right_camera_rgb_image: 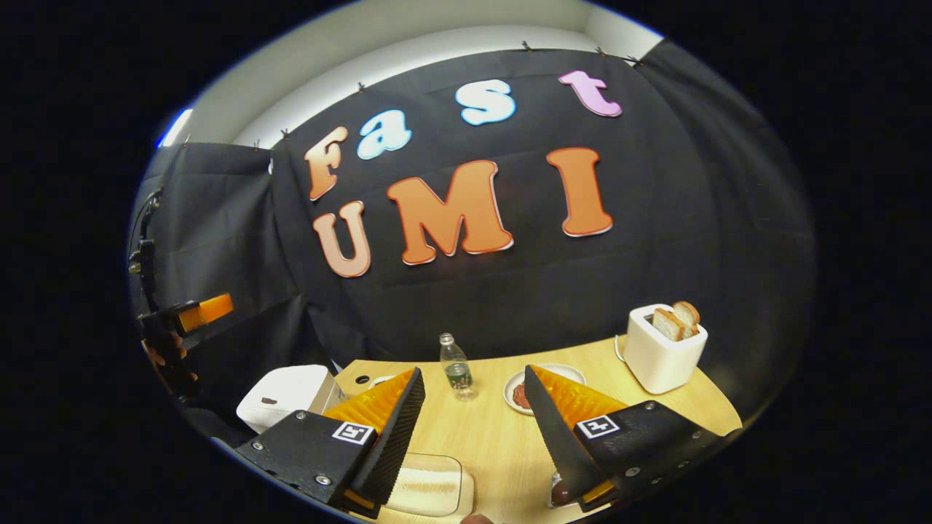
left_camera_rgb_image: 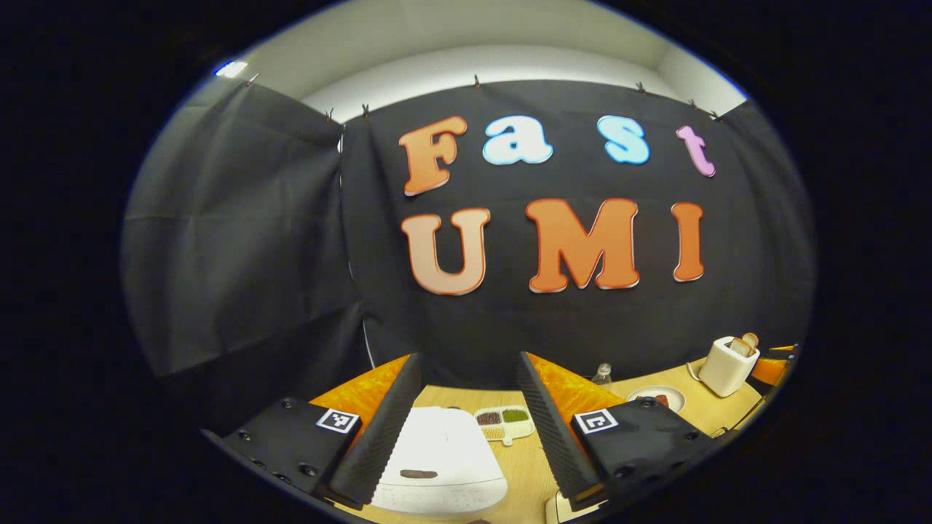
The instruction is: Close the left gripper, press the button to open the rice cooker; take a wooden spoon from the chopstick holder with the right hand, scoop a spoonful of rice and pour it into the rice cooker, then put the wooden spoon back into the chopstick holder.
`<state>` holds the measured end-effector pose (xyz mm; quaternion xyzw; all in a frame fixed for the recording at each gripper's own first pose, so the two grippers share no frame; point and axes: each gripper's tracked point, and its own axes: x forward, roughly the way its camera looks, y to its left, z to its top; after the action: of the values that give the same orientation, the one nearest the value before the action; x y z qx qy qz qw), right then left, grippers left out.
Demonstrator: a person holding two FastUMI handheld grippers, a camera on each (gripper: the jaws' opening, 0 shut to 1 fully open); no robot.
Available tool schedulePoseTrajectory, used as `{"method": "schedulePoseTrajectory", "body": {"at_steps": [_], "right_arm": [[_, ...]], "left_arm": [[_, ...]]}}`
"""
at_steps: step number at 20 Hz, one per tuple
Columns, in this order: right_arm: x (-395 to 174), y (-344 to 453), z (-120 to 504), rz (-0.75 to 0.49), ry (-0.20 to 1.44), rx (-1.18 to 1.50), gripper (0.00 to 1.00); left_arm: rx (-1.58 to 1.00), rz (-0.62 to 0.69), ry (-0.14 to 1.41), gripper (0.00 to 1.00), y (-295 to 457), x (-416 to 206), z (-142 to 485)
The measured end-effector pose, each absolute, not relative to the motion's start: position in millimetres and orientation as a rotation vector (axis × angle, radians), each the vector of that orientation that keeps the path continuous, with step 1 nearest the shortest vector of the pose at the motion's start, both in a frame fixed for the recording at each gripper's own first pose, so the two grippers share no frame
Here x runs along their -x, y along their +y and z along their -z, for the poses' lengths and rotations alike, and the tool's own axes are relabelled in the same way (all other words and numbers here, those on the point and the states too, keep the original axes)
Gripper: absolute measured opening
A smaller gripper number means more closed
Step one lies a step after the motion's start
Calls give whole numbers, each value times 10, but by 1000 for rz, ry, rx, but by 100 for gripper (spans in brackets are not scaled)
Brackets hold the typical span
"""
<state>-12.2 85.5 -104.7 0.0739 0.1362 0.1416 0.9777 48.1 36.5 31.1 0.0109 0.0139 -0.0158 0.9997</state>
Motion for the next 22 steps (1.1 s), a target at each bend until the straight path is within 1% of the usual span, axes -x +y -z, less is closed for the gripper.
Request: {"method": "schedulePoseTrajectory", "body": {"at_steps": [4, 5, 7, 8, 9, 10, 12, 14, 15, 17, 18, 20, 21, 22], "right_arm": [[80, 1149, 976, -346, 208, -96, 86], [67, 1216, 975, -361, 199, -91, 86], [55, 1333, 1031, -384, 193, -73, 86], [48, 1375, 1070, -393, 194, -53, 86], [7, 1408, 1109, -400, 202, -33, 86], [-37, 1472, 1155, -408, 216, -29, 86], [-158, 1605, 1160, -425, 267, -45, 86], [-229, 1770, 942, -471, 259, -96, 86], [-269, 1777, 813, -469, 228, -106, 86], [-312, 1674, 682, -450, 178, -77, 86], [-319, 1615, 641, -436, 159, -52, 86], [-346, 1506, 553, -401, 114, -19, 86], [-351, 1466, 546, -384, 113, -9, 86], [-327, 1434, 539, -382, 113, -3, 86]], "left_arm": [[-66, 52, -76, 93, 154, -257, -426], [-91, 62, -78, 94, 101, -248, -393], [-118, 74, -62, 92, 32, -271, -304], [-129, 81, -63, 96, 9, -282, -312], [-137, 87, -69, 92, -31, -312, -332], [-132, 91, -77, 92, -62, -349, -356], [-96, 119, -71, 100, -191, -460, -411], [-44, 136, -100, 92, -293, -520, -608], [-41, 122, -119, 96, -272, -515, -685], [-38, 107, -146, 92, -233, -505, -758], [-31, 96, -157, 92, -204, -499, -787], [-25, 93, -150, 96, -179, -518, -784], [-30, 98, -141, 100, -192, -523, -777], [-27, 97, -144, 100, -193, -523, -782]]}}
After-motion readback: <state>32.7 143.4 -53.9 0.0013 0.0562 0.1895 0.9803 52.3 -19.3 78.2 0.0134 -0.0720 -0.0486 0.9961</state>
